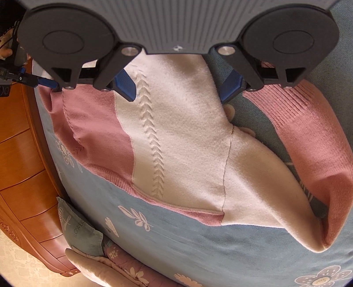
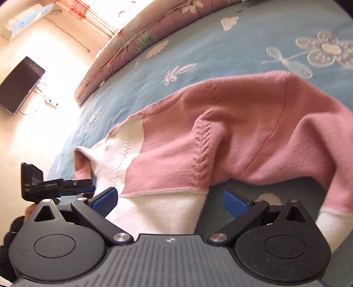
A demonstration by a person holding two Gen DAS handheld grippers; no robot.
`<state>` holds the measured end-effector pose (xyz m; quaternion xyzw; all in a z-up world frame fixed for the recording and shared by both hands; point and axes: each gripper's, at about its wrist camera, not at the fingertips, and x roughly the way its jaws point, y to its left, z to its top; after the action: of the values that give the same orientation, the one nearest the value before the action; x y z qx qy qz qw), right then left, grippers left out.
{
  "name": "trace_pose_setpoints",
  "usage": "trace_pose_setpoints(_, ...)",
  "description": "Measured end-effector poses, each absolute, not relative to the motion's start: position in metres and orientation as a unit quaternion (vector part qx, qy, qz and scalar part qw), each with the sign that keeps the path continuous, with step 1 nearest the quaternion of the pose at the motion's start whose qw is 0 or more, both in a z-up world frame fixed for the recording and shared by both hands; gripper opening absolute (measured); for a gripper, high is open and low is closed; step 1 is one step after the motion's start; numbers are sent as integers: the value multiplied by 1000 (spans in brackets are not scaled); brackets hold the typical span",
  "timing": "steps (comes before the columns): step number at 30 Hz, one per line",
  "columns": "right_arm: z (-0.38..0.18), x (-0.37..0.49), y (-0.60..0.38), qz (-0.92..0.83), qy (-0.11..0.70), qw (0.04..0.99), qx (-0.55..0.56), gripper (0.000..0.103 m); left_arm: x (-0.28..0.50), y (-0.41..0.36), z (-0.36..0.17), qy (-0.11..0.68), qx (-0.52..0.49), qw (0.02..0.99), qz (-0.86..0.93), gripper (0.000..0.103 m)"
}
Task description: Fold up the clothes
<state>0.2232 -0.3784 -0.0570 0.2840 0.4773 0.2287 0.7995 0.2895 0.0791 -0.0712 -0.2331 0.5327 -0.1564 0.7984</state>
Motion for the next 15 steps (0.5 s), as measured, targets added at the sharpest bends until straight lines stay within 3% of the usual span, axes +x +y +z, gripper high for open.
trace_pose_setpoints(5,-99,231,-380,206,502,763,350,103,293,94,-87,525,-297,783,-153,84)
trace_pose_setpoints(11,-114,258,-389,198,441,766,424,103,319,88,-86,490,-296,806,-150,92)
trace_pose_setpoints(15,-116,281,-387,187,395,782,445,103,333,83,-88,457,-294,827,-144,92)
